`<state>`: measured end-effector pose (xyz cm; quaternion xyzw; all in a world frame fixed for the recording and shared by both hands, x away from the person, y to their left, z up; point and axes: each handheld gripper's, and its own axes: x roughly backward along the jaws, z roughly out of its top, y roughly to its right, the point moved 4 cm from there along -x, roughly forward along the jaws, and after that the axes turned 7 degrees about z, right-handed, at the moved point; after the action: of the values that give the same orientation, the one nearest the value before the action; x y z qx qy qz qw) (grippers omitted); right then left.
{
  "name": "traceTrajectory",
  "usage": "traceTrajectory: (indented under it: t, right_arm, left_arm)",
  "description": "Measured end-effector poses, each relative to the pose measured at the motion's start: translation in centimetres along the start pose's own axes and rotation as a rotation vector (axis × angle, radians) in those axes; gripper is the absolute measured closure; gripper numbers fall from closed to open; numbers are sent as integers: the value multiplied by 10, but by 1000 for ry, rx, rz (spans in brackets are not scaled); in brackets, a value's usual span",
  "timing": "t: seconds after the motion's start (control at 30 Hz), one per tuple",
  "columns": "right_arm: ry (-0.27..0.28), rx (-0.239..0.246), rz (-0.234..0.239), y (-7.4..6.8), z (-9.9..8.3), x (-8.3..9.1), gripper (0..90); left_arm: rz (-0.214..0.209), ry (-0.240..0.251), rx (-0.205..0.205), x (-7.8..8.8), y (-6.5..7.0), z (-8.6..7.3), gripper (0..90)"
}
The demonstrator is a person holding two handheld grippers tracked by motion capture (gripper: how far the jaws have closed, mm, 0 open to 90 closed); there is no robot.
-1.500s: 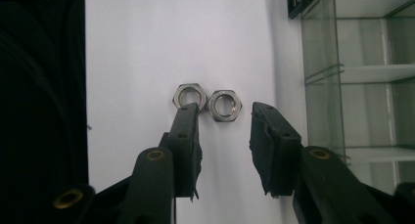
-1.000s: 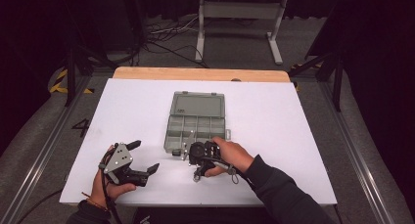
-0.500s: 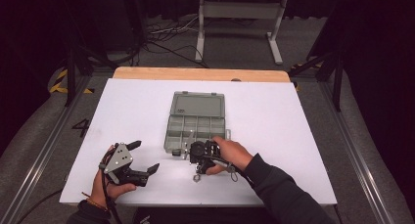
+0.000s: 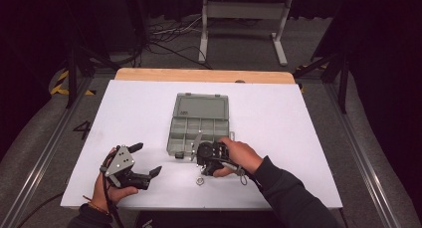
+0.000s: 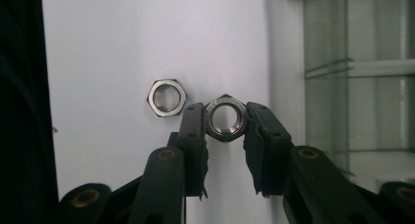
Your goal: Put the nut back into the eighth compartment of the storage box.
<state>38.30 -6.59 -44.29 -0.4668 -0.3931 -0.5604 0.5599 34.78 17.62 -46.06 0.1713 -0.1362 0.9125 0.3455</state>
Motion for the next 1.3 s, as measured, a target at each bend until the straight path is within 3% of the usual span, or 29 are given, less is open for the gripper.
traceTrajectory:
  t: [0.27, 0.37, 0.53, 0.73, 0.83, 1.3]
  right_arm:
    - [45, -17, -32, 1, -8, 28, 703]
    - [66, -27, -61, 7, -14, 46, 703]
    - [74, -44, -91, 14, -20, 62, 703]
    - [76, -76, -107, 26, -26, 77, 703]
    - [45, -97, -129, 38, -30, 78, 703]
    - [32, -153, -101, 58, -35, 58, 703]
  left_arm:
    - [-1, 1, 1, 0, 0, 0, 44]
    - [5, 11, -2, 0, 0, 1, 47]
    - [14, 30, -1, 3, -2, 2, 53]
    - [5, 20, -7, 2, -1, 1, 54]
    - [3, 23, -11, 2, 0, 2, 53]
    - [-6, 18, -15, 2, 2, 3, 51]
